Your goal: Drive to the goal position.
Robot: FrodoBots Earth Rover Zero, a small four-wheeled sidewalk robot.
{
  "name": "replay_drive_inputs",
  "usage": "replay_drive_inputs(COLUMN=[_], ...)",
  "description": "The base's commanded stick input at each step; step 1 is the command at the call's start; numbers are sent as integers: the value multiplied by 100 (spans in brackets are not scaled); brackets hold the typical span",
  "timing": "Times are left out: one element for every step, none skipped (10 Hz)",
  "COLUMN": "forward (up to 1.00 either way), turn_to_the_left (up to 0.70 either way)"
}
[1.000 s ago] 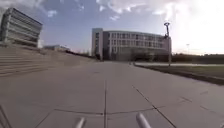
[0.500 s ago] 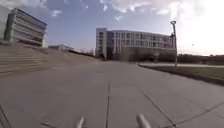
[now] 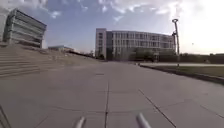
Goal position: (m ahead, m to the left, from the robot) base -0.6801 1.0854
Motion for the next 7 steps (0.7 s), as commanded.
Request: replay_drive_inputs(forward=[70,70,70,70,70,70,70], turn_to_the_left=[0,0,0,0,0,0,0])
